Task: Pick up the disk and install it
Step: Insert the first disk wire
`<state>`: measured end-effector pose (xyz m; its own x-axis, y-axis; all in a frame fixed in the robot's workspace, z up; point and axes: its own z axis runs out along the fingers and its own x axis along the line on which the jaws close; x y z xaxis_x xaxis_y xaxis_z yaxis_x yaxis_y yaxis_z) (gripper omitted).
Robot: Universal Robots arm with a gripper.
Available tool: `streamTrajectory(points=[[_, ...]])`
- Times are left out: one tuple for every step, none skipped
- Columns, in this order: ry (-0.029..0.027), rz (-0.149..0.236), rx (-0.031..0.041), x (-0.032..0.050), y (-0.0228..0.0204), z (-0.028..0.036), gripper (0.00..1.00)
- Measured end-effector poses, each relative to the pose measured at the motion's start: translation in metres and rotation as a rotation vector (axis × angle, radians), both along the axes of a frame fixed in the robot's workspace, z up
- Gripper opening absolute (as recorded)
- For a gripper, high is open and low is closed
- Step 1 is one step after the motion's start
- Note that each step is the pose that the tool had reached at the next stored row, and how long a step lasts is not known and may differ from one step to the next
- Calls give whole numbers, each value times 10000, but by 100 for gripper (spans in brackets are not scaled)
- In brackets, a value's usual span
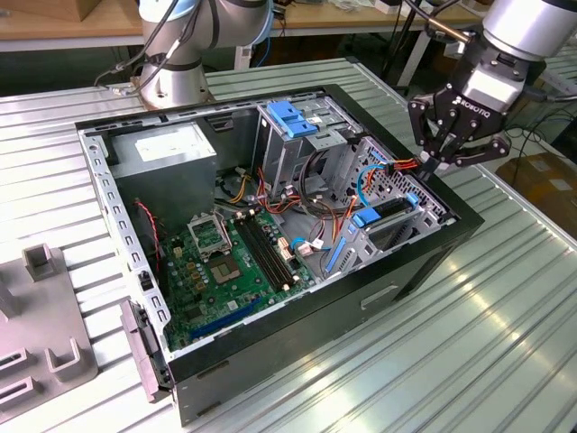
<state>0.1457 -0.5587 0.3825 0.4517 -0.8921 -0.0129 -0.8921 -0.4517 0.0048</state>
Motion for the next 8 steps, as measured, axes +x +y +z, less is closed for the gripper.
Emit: streamTrajectory(points=[[0, 75, 1, 16, 7, 0, 10], [0, 121, 0, 26, 12, 0, 10], [0, 177, -1, 38, 20, 0, 10], [0, 258, -1, 55, 30, 0, 10], [0, 336, 0, 71, 40, 0, 10], [0, 408, -1, 87, 50, 0, 10], [0, 495, 0, 104, 62, 0, 17], [0, 555, 0, 115, 70, 0, 17]])
